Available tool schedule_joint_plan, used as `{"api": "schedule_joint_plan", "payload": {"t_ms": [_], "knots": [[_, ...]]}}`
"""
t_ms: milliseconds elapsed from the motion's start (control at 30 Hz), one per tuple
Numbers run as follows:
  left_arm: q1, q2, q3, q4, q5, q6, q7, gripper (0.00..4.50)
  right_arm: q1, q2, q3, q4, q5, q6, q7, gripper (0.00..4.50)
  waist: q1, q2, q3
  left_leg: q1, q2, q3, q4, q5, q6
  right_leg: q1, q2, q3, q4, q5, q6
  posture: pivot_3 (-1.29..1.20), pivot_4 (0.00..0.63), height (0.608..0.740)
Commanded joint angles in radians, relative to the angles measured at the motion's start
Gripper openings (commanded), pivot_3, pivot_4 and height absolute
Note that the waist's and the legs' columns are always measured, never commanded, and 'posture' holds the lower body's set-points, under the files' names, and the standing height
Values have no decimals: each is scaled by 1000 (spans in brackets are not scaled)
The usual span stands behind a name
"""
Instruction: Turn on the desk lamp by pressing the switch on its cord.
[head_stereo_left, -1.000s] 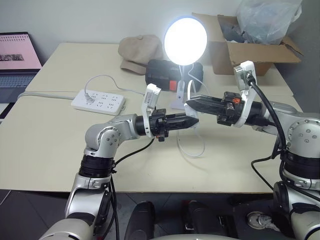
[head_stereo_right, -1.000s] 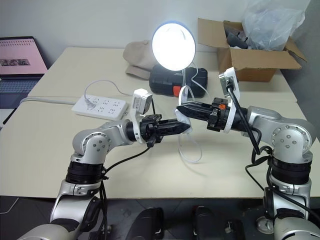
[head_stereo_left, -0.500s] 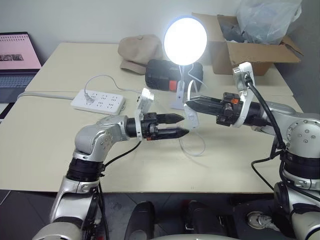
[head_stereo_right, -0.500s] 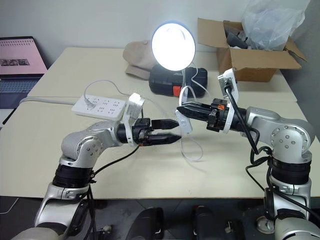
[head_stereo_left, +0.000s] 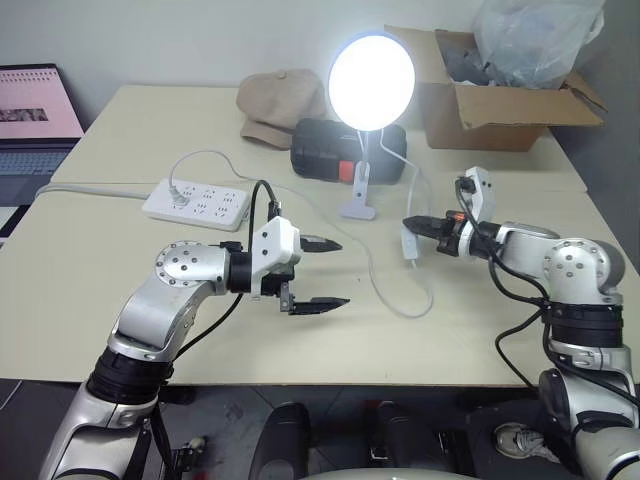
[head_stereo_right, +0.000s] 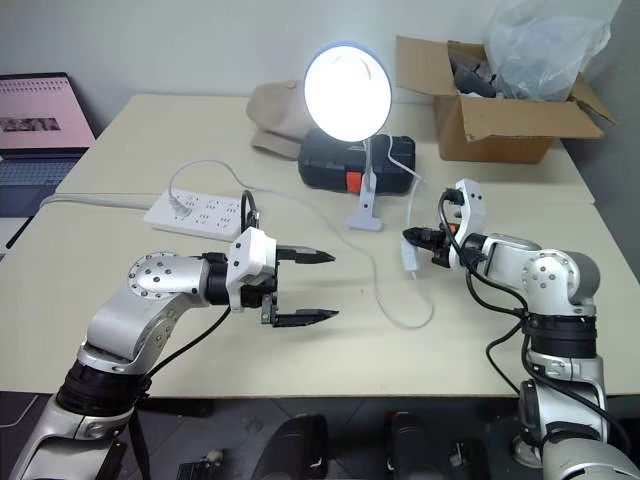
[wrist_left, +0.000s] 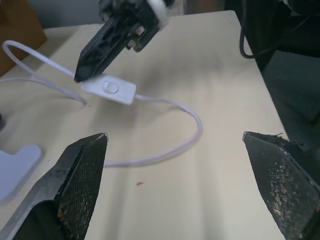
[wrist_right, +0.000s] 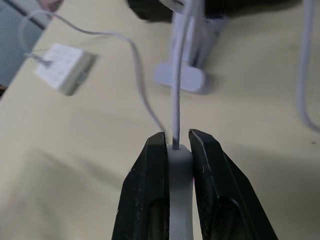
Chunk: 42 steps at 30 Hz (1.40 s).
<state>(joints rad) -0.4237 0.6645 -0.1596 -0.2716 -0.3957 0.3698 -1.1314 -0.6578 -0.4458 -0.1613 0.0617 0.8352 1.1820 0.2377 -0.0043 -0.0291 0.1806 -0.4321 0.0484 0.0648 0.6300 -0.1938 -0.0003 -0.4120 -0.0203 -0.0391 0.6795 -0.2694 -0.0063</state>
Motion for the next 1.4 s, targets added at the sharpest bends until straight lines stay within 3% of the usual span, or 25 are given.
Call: {"api": "schedule_joint_plan", "payload": {"t_ms": [33, 133, 167, 300, 700, 933, 1033, 1233, 1400], "knots": [[16, 10, 42, -62, -39, 27, 19, 4500, -56, 51, 17, 95, -98, -74, -28, 315, 0, 0, 0, 0, 0, 0, 0, 0, 0, 0, 0, 0, 0, 0, 0, 0, 150, 740], [25, 11, 56, -66, -48, 42, 34, 4500, -72, 72, 26, 139, -149, -101, -28, 315, 0, 0, 0, 0, 0, 0, 0, 0, 0, 0, 0, 0, 0, 0, 0, 0, 150, 740], [29, 12, 62, -66, -49, 45, 41, 4500, -76, 77, 23, 145, -158, -106, -24, 1014, 2, 0, 0, 0, 0, 0, 0, 0, 0, 0, 0, 0, 0, 0, 0, 0, 150, 740], [38, 14, 84, -66, -56, 62, 67, 4500, -80, 89, 1, 136, -172, -112, -10, 1715, 2, 0, 0, 0, 0, 0, 0, 0, 0, 0, 0, 0, 0, 0, 0, 0, 150, 740], [28, 44, 148, -43, -85, 131, 107, 4500, -67, 52, -92, -28, -105, -10, 15, 4444, 2, 0, 0, 0, 0, 0, 0, 0, 0, 0, 0, 0, 0, 0, 0, 0, 150, 740], [47, 88, 184, -52, -104, 184, 108, 4500, 25, -160, -10, -199, -124, -123, 298, 4444, 3, 0, 0, 0, 0, 0, 0, 0, 0, 0, 0, 0, -1, 0, 0, 0, 150, 740], [64, 132, 221, -51, -116, 212, 99, 4500, 88, -302, 22, -287, -154, -222, 468, 4444, 2, 0, 0, 0, 0, 0, 0, 0, 0, 0, 0, 0, -1, 0, 0, 0, 150, 740], [119, 221, 264, -63, -130, 211, 38, 4500, 227, -533, -18, -443, -136, -344, 754, 4444, 2, 0, 0, 0, 1, -1, -1, 0, 0, 0, 0, -1, -1, -1, -1, 0, 150, 740], [186, 260, 302, -91, -157, 211, 11, 4500, 291, -623, -57, -479, -150, -404, 826, 4444, 3, 0, 0, 1, 0, -1, 0, 0, 0, 0, -1, -1, -1, -1, -1, 0, 150, 740]]}}
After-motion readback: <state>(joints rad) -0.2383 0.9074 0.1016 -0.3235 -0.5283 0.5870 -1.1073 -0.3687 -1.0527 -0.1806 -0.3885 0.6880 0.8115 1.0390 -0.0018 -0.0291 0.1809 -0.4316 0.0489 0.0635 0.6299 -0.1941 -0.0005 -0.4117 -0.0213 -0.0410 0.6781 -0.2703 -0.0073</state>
